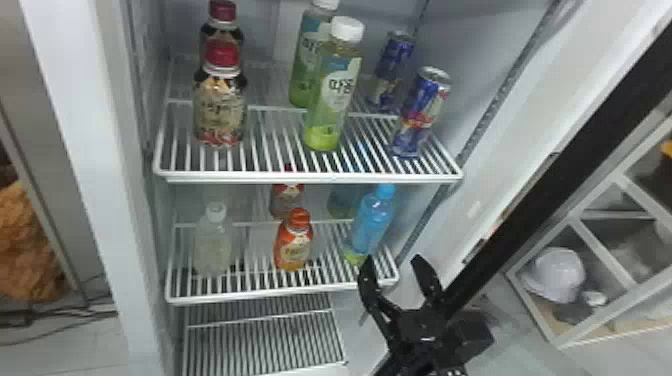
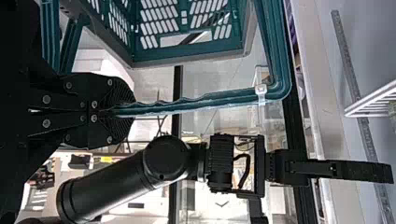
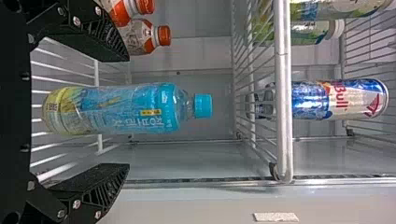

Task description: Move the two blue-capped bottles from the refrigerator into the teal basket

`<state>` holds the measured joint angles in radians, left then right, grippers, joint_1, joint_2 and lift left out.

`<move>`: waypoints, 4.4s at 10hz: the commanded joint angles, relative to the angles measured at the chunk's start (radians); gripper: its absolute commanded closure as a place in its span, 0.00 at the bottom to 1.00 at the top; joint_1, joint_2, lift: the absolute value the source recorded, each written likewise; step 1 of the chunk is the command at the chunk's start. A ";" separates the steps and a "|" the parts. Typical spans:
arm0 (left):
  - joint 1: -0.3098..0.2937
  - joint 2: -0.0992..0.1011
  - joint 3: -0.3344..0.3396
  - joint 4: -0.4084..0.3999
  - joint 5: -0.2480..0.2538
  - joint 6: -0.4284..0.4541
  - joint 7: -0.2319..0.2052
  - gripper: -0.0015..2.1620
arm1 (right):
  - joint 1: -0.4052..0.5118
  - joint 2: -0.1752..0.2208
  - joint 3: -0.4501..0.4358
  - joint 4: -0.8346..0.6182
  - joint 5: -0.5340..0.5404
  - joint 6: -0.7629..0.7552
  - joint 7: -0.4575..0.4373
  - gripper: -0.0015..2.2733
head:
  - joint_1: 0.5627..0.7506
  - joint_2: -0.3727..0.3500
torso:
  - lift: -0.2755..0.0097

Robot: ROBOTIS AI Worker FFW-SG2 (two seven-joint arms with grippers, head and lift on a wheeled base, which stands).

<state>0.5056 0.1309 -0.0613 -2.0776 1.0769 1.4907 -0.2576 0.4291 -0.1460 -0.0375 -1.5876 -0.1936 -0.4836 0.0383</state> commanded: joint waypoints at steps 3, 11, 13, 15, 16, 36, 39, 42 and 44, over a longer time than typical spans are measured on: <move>0.000 -0.001 -0.003 0.005 0.005 -0.001 0.000 0.55 | -0.081 -0.007 0.021 0.092 0.000 0.000 -0.002 0.10 | 0.70 0.03 | 0.49; -0.007 0.001 -0.008 0.015 0.011 -0.006 0.003 0.55 | -0.267 -0.038 0.084 0.288 0.005 -0.044 -0.043 0.09 | 0.70 0.03 | 0.49; -0.010 -0.001 -0.011 0.017 0.014 -0.008 0.003 0.55 | -0.304 -0.046 0.094 0.322 0.005 -0.066 -0.063 0.09 | 0.70 0.03 | 0.49; -0.010 -0.001 -0.012 0.017 0.015 -0.016 0.003 0.55 | -0.338 -0.052 0.110 0.357 0.003 -0.069 -0.078 0.09 | 0.70 0.03 | 0.49; -0.010 -0.001 -0.012 0.017 0.017 -0.018 0.003 0.55 | -0.353 -0.057 0.120 0.362 0.002 -0.069 -0.083 0.09 | 0.70 0.03 | 0.49; 0.000 0.006 -0.006 0.020 0.035 -0.025 0.000 0.55 | 0.341 -0.030 -0.045 -0.556 -0.076 0.407 0.080 0.27 | 0.70 0.03 | 0.49; 0.002 0.009 -0.005 0.020 0.032 -0.025 0.000 0.55 | 0.457 -0.030 -0.116 -0.743 -0.109 0.648 0.166 0.27 | 0.70 0.03 | 0.49; 0.010 0.009 -0.002 0.020 0.031 -0.023 0.000 0.55 | 0.503 -0.057 -0.151 -0.846 -0.130 0.825 0.207 0.27 | 0.70 0.03 | 0.49; 0.012 0.009 0.002 0.020 0.031 -0.023 0.000 0.55 | 0.508 -0.060 -0.151 -0.870 -0.162 0.935 0.226 0.27 | 0.70 0.03 | 0.49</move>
<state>0.5176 0.1398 -0.0602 -2.0579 1.1075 1.4676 -0.2577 0.9366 -0.2051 -0.1881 -2.4532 -0.3460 0.4201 0.2643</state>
